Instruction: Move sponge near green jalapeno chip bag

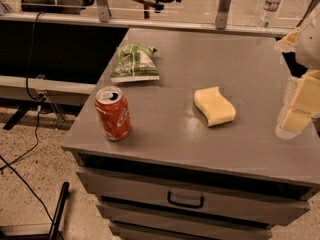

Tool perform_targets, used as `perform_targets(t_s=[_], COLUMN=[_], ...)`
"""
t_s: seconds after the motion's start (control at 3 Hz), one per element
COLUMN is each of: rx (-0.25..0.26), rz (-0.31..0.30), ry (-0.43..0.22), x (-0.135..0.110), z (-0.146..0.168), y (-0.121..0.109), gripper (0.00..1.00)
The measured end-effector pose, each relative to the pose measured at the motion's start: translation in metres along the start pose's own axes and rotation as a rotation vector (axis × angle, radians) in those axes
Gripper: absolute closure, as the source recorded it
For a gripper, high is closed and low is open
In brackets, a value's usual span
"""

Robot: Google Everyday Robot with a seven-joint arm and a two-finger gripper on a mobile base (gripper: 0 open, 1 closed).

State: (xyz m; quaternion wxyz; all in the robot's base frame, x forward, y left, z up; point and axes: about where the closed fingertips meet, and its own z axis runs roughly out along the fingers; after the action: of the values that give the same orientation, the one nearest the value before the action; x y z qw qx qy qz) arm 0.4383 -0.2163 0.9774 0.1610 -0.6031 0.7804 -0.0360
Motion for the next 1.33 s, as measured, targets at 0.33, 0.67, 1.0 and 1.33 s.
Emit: perform_targets(t_s=[0.33, 0.67, 1.0, 1.33], rx=[0.0, -0.004, -0.034, -0.075], rz=[-0.001, 0.016, 0.09, 0.145], ry=[-0.002, -0.007, -0.02, -0.03], x=[-0.001, -0.008, -0.021, -0.034], z=[0.0, 0.017, 0.057, 0.085], y=[0.0, -0.008, -0.016, -0.014], gripper=[0.0, 0.0, 0.0, 0.0])
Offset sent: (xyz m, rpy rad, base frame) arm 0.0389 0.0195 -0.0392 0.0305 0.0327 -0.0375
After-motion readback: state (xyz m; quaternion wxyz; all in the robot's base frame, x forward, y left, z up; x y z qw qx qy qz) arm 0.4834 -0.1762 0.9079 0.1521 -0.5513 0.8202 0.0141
